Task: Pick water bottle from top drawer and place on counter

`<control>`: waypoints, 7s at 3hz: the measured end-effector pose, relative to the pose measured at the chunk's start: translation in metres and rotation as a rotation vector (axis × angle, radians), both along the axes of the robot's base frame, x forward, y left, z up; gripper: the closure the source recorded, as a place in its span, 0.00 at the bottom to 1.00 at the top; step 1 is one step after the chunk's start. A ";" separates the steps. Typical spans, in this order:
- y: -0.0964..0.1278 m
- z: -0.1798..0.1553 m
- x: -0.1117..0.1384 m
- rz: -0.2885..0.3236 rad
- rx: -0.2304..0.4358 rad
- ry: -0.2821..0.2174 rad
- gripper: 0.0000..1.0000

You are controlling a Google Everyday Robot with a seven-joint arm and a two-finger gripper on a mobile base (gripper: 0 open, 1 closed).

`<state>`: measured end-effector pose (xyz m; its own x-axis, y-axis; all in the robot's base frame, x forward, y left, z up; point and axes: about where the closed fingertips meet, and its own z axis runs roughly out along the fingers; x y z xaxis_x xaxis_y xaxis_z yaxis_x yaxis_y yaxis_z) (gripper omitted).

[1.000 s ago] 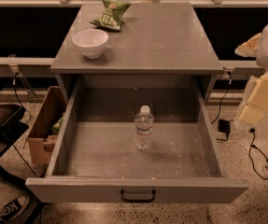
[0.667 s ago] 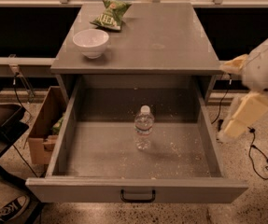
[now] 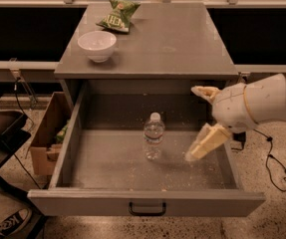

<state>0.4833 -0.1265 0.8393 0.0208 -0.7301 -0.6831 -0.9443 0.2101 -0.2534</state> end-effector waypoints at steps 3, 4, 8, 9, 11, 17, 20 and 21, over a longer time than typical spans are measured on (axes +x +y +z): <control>0.051 -0.086 0.113 -0.103 0.346 -0.029 0.00; 0.061 -0.106 0.115 -0.064 0.447 0.043 0.00; 0.074 -0.130 0.079 0.098 0.607 0.134 0.00; 0.093 -0.157 0.083 0.127 0.565 0.150 0.26; 0.115 -0.173 0.087 0.149 0.557 0.179 0.81; 0.167 0.108 0.145 0.053 0.616 0.257 1.00; 0.124 0.145 0.273 -0.039 0.481 -0.020 1.00; 0.090 0.137 0.296 -0.140 0.439 -0.113 1.00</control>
Offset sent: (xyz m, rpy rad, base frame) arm 0.1425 0.0458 -0.0913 0.3584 -0.0941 -0.1456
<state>0.7790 -0.0369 0.9763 0.0346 -0.3735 -0.9270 -0.8711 0.4434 -0.2112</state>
